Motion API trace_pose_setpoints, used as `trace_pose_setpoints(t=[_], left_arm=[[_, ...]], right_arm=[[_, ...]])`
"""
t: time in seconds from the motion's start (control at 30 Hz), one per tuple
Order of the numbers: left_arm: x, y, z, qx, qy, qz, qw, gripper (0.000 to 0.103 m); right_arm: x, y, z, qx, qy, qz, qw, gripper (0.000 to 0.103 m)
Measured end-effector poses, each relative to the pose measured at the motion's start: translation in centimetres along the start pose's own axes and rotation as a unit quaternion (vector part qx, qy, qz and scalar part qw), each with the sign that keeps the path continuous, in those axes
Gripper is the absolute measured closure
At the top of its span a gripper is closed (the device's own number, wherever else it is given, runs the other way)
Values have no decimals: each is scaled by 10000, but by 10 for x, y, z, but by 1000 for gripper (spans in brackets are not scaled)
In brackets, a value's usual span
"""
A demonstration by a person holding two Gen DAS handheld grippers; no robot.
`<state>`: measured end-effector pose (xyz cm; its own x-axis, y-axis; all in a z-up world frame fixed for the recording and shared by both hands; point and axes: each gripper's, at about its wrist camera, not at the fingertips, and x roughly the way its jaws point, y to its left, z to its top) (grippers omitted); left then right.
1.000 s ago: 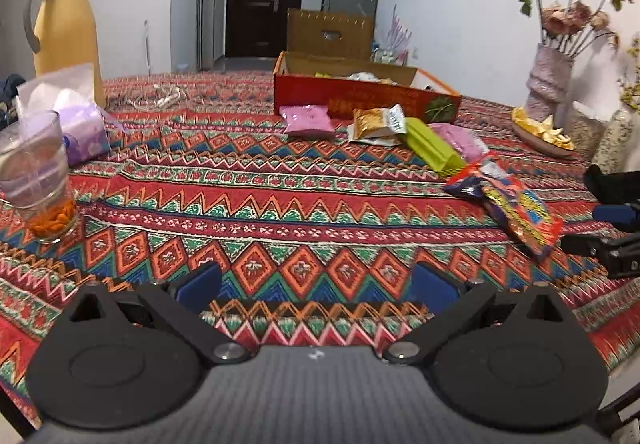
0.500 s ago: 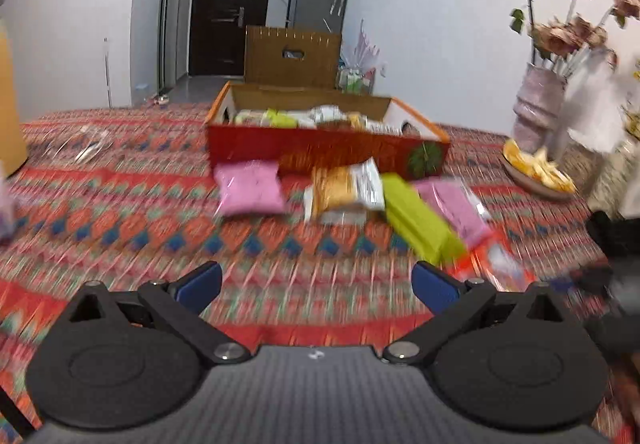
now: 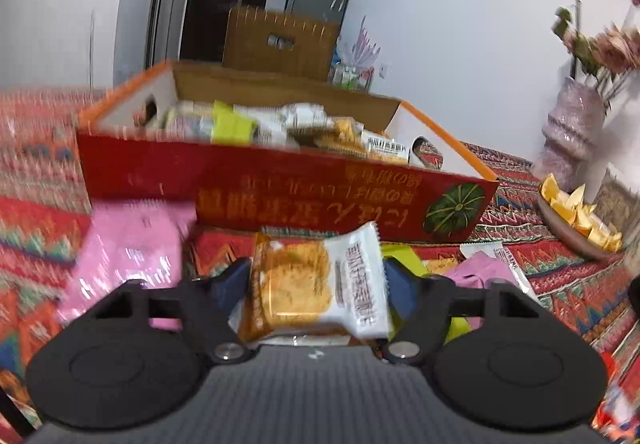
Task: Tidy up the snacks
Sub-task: 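Grasp a cracker packet with left tool while right tool grasps the colourful chip bag, then lower both held snacks into the box and open both tools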
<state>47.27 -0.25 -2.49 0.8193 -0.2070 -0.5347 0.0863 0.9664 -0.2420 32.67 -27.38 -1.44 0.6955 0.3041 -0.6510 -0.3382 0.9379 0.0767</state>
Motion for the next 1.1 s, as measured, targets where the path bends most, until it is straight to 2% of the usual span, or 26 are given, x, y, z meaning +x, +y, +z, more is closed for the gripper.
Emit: trace_pose_setpoints(t=[0.03,0.1,0.23,0.4,0.47,0.53,0.6,0.7,0.87,0.97,1.1], left_arm=[[-2,4,-1,-117,-10,9,9999,48],[-11,9,-1,-249,6,-53,9997,54],[-49,15,-15,-524,-156,-609,9966,54],[-122,12,-52,-569,-193,-838,9947,55],[-158,9,-74,-403,-376,-934,9941,54],[-191,7,-100,-153,-542,-822,9950,54],[-215,5,-117,35,-529,-701,9961,54],[-242,6,-131,24,-489,-686,9964,54],[-264,9,-132,81,-610,-552,9966,53],[-270,8,-123,141,-667,-418,9968,53],[-267,7,-104,371,-874,-446,9945,53]], right_arm=[[0,1,1,-7,-12,-4,10000,44],[-1,4,3,-12,-53,29,10000,45],[-9,15,1,-74,-130,118,9998,45],[-24,31,-10,-144,-135,224,9996,45],[-34,38,-16,-132,-173,287,9994,45],[-41,44,-21,-139,-193,332,9992,45],[-45,50,-26,-123,-175,378,9991,45],[-49,63,-29,-143,-173,447,9987,45],[-62,80,-29,-164,-361,607,9974,45],[-67,84,-26,-216,-388,599,9972,45],[-71,80,-10,-266,-577,557,9964,45]])
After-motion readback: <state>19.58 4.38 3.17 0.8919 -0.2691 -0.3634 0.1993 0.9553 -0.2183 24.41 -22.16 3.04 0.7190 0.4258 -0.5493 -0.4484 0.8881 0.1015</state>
